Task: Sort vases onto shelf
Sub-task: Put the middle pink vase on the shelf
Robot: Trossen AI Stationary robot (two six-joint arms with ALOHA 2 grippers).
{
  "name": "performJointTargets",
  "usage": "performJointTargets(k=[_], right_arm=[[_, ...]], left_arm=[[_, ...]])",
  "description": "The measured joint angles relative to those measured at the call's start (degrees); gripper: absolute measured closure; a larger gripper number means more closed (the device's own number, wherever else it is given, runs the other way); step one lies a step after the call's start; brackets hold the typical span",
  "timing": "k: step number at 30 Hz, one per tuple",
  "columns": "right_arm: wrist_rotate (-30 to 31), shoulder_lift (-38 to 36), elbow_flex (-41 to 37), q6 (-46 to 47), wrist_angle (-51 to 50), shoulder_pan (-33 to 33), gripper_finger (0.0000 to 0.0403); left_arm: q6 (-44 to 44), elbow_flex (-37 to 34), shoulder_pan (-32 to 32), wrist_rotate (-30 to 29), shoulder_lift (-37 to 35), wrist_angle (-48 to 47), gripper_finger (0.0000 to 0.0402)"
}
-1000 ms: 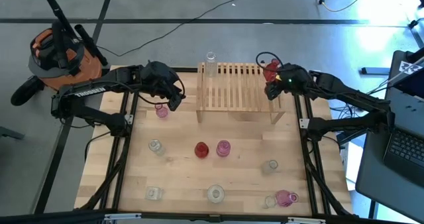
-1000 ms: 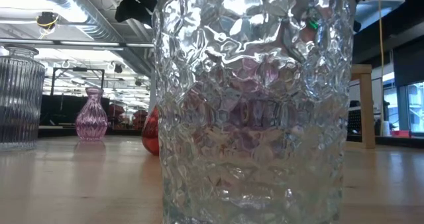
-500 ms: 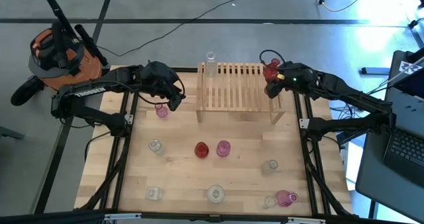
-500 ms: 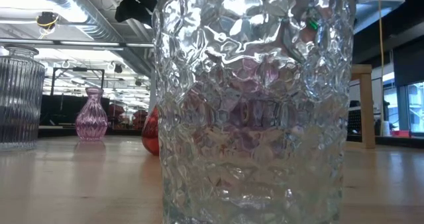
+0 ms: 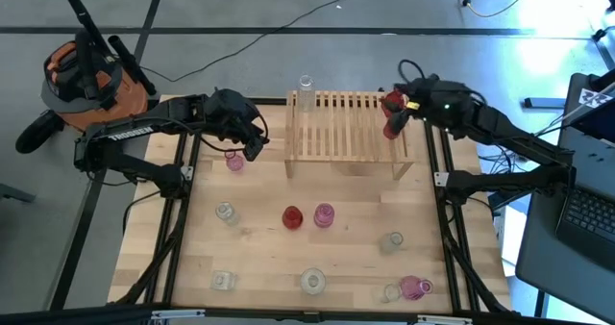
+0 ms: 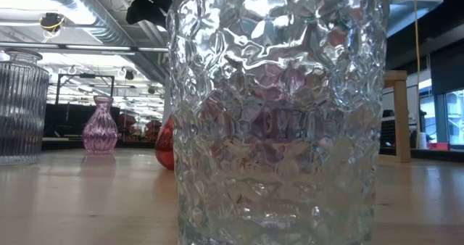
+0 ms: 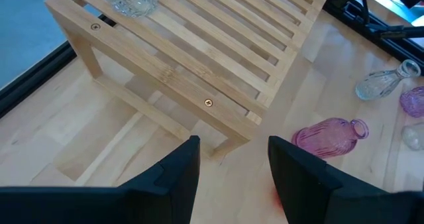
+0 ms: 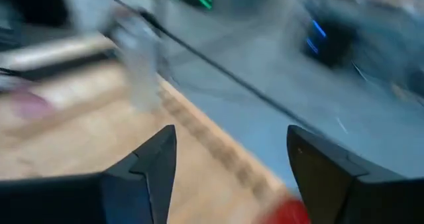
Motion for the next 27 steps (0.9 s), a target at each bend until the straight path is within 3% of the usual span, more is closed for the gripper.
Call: performJointTargets(k=[4,7,19,23,27], right_arm=[[-19.97,1.38,0.09,-10.5,14.21,1.34,0.0168],[-26.36,3.47,0.15,-10.35,18.42,4.31,0.0168],[-30.29,16.13,0.04,-9.67,-1.1,25.36,0.0168],[-30.48,21.82,0.01,-10.0,-0.36,31.42,0.0168],[-31.89,24.65,-0.04,-10.49,7.42,31.49,0.0168]], left_arm=[[0.0,0.0,0.0,-0.06,0.0,0.04,0.0231],[0.01,0.0,0.0,-0.2,0.0,0.07,0.023],[-4.56,0.0,-0.77,1.58,0.0,-3.07,0.0231],[-5.88,0.0,-2.08,1.74,0.0,-4.52,0.023],[-7.34,0.0,-3.71,1.7,-0.03,-7.55,0.0231]])
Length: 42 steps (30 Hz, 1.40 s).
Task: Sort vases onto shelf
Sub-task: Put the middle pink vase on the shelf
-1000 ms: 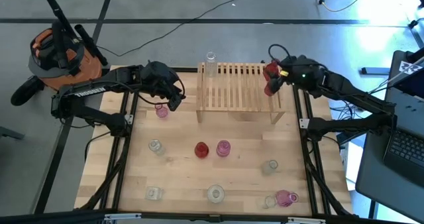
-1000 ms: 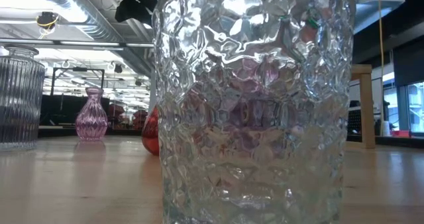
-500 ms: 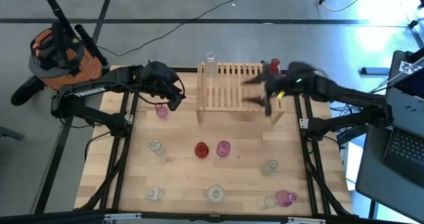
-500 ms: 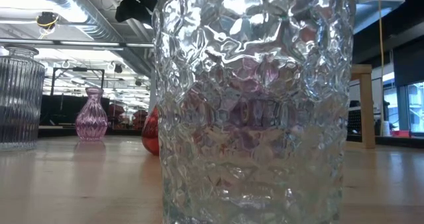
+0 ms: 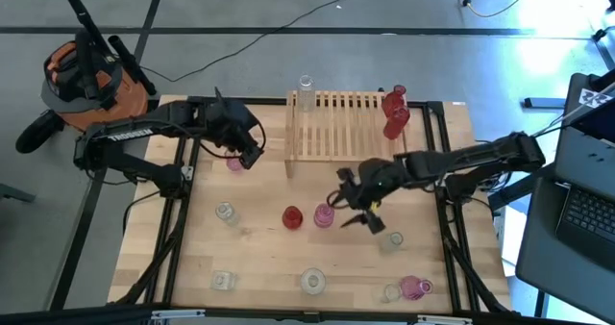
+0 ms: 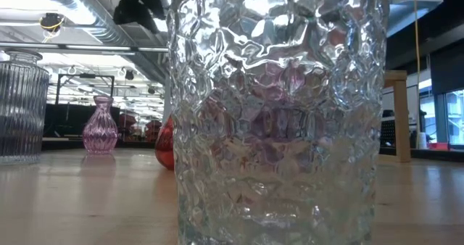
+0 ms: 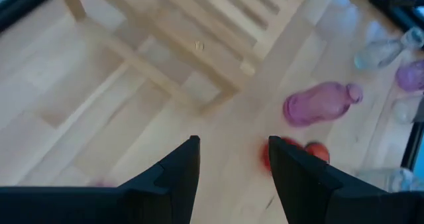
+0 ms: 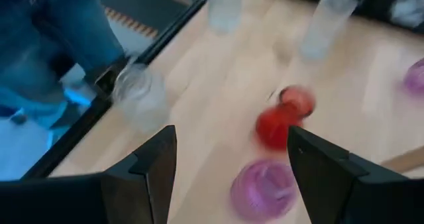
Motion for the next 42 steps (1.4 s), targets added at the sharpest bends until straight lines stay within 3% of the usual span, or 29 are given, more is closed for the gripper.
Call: performJointTargets(k=[4,8,13,19,27,36,42], right_arm=[[2.47,2.76,0.04,-0.86,1.94,-0.42,0.0168],[2.98,5.48,0.01,4.24,2.21,-0.81,0.0168],[10.23,9.04,-0.24,12.22,3.94,-0.34,0.0168],[16.66,11.38,-4.56,21.83,8.15,3.17,0.0168],[28.73,11.76,-8.16,31.55,11.46,7.64,0.0172],[33.05,11.72,-11.15,34.96,19.53,7.55,0.0239],[32.71,11.72,-11.37,34.74,19.46,7.55,0.0302]], left_arm=[[-0.65,0.0,-1.7,-0.17,-0.02,-3.68,0.0231],[0.62,0.0,-3.22,-0.61,-0.02,-8.67,0.0231],[6.08,0.0,-4.58,-0.95,-0.02,-14.43,0.0231],[12.52,0.0,-4.53,-6.27,-0.06,-20.96,0.0231],[19.69,0.0,-4.52,-9.74,-0.08,-20.62,0.0231],[25.67,0.0,-3.16,-10.56,-0.08,-19.66,0.0231],[25.94,0.0,-1.3,-10.61,-0.07,-19.4,0.0231]])
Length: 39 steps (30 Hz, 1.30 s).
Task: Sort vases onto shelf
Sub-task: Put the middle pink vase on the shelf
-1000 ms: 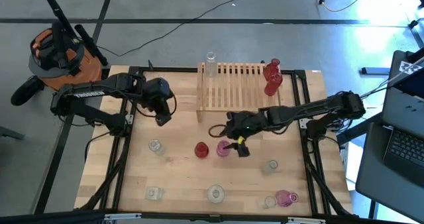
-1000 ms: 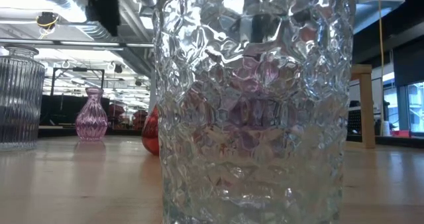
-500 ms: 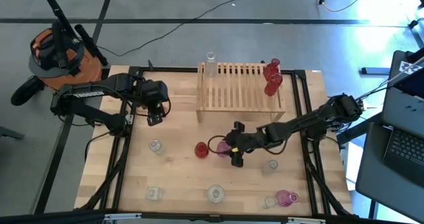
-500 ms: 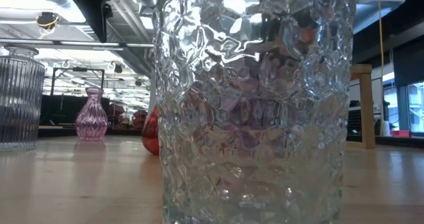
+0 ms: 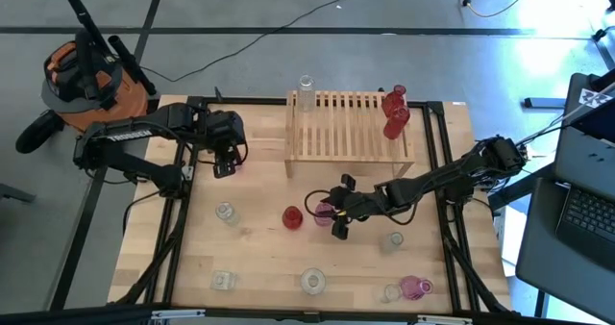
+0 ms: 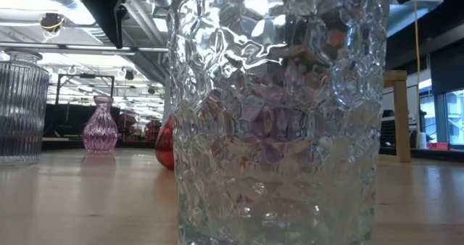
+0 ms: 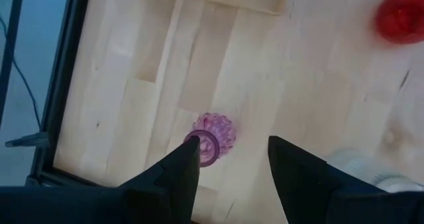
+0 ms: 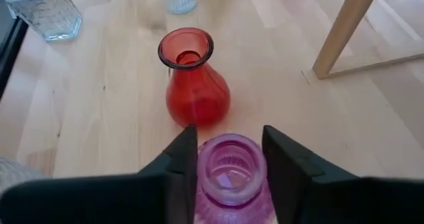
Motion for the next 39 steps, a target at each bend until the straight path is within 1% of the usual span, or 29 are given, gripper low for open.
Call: performJointTargets(k=[3,9,14,16,19,21,26,28,30,33,36,39], right_arm=[[-1.56,-0.04,0.02,-0.24,0.06,-0.04,0.0332],[-3.54,-0.02,0.37,-0.26,1.94,-0.04,0.0332],[-5.74,-0.02,3.88,-1.57,1.15,-0.04,0.0332],[-7.62,-0.02,6.04,-2.31,-0.8,-0.22,0.0332],[-9.45,-0.02,10.68,-3.85,-6.7,-1.04,0.0332],[-9.53,-0.02,14.34,-5.84,-11.86,-1.96,0.0332],[-8.78,0.0,27.55,-10.56,-26.17,-6.52,0.0332],[-6.57,0.0,33.39,-13.92,-31.11,-8.84,0.0332],[-3.05,-0.01,38.86,-16.79,-36.23,-11.1,0.0332],[2.12,-0.09,45.21,-17.19,-44.73,-15.09,0.0332],[1.59,-0.07,49.38,-16.55,-49.91,-20.32,0.0332],[1.96,-0.15,50.31,-17.62,-50.16,-25.38,0.0332]], left_arm=[[-0.01,0.0,0.44,0.02,0.0,0.05,0.0231],[-0.79,0.0,0.55,0.04,0.01,0.55,0.0231],[-2.21,0.0,0.55,0.04,0.01,0.9,0.0231],[-2.63,0.0,0.55,0.04,0.01,1.14,0.0231],[-2.78,0.0,0.55,0.04,0.01,1.53,0.0231],[-3.49,0.0,0.55,0.06,0.01,1.65,0.0231],[-4.09,0.0,0.55,0.31,0.01,2.34,0.0231],[-4.11,0.0,0.55,0.88,0.01,2.35,0.0231],[-4.11,0.0,0.55,1.04,0.01,2.44,0.0231],[-4.12,0.0,0.57,1.08,0.01,2.62,0.0231],[-4.73,0.0,0.55,1.16,0.01,2.62,0.0231],[-6.55,0.0,0.52,1.17,0.01,2.62,0.023]])
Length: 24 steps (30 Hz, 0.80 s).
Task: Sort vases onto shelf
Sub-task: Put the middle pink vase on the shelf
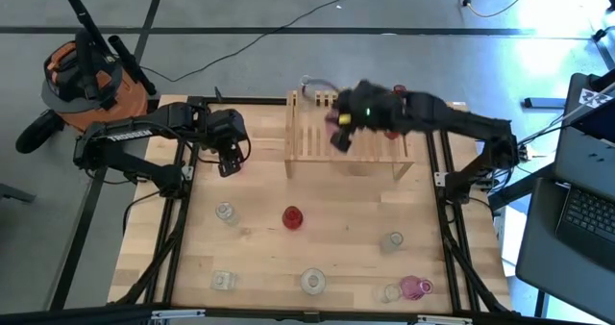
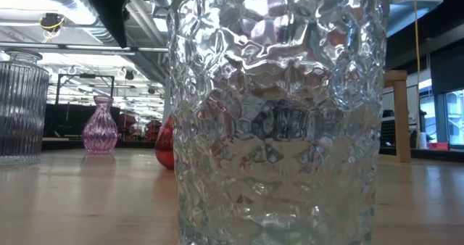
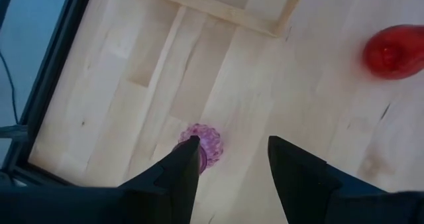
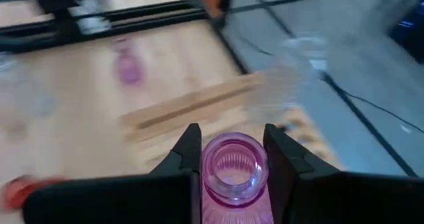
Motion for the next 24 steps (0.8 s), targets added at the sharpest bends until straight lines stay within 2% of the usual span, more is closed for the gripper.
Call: performJointTargets(k=[4,10,14,18,24], right_arm=[[-1.98,0.09,-1.68,-1.79,2.77,-6.0,0.0332],[-8.07,0.15,-7.12,-2.11,8.58,-12.55,0.0332],[-10.76,0.13,-11.11,-2.39,14.16,-14.56,0.0332],[-10.96,0.0,-14.04,-2.42,19.11,-15.65,0.0332],[-9.76,-0.15,-15.06,-3.69,19.86,-15.53,0.0332]], left_arm=[[-0.3,0.0,-0.39,0.0,0.02,0.0,0.0231],[-2.21,0.0,-0.47,0.66,0.02,-0.07,0.0231],[-3.59,0.0,-0.48,1.55,0.0,-0.07,0.0231],[-3.74,0.0,-0.5,1.55,0.02,-0.09,0.0231],[-3.74,0.0,-0.5,1.54,0.02,-0.09,0.0231]])
